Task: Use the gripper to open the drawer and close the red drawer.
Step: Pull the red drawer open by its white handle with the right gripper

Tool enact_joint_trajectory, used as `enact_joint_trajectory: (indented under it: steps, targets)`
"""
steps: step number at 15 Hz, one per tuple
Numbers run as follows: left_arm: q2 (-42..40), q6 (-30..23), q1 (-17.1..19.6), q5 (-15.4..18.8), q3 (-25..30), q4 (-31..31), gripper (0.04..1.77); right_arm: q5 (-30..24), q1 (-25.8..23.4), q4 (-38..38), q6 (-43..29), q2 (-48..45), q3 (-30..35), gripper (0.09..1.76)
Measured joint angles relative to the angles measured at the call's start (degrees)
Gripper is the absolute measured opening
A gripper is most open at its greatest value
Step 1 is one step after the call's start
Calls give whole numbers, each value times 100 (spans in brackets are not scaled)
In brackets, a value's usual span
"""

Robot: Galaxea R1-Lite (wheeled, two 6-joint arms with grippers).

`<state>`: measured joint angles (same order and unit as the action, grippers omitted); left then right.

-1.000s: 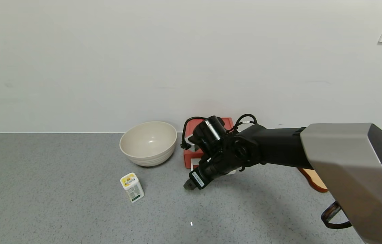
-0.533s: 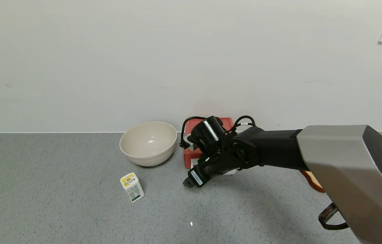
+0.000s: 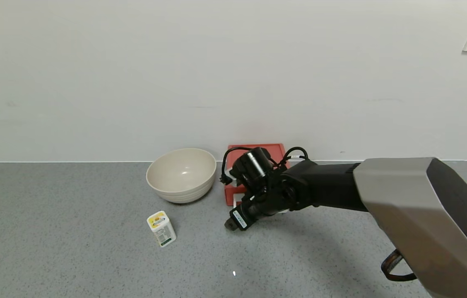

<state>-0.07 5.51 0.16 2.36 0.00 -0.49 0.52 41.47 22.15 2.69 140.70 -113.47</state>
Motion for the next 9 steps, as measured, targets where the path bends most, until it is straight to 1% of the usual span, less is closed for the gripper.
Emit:
enact_joint_trajectory:
  steps: [9]
  targets:
    - [0,0,0,0,0,-2,172,-68,52,199,-140,-7,-4,171]
